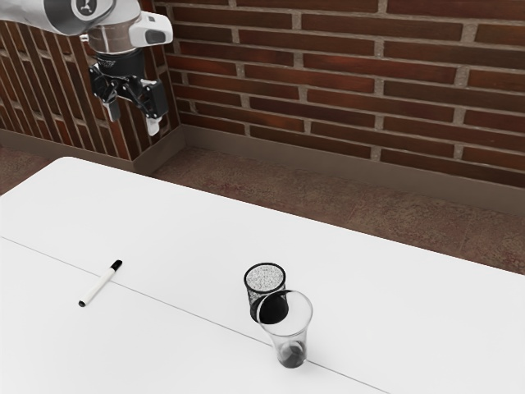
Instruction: Put the marker into the pen holder.
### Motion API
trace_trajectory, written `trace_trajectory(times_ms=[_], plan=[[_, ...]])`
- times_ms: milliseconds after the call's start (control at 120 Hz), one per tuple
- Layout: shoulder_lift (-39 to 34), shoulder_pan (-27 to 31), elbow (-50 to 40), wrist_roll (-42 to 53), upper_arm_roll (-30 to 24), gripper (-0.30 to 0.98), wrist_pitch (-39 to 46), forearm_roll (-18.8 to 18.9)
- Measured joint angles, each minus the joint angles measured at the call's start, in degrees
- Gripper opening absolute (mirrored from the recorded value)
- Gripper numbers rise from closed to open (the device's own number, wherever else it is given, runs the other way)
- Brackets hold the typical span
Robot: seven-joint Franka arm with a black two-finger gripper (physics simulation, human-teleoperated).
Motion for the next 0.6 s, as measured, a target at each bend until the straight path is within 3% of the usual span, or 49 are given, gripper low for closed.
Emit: trace_trajectory(times_ms=[417, 525, 600], plan=[[-0.73, 0.86, -0.96, -0.61, 1.26, 0.69, -0.07, -2.12], [-0.01, -5.23, -15.74, -1.21, 9.87, 0.69, 4.97, -2.02], [6.27, -4.25, -22.84, -1.33, 12.99, 0.69, 11.72, -2.33]])
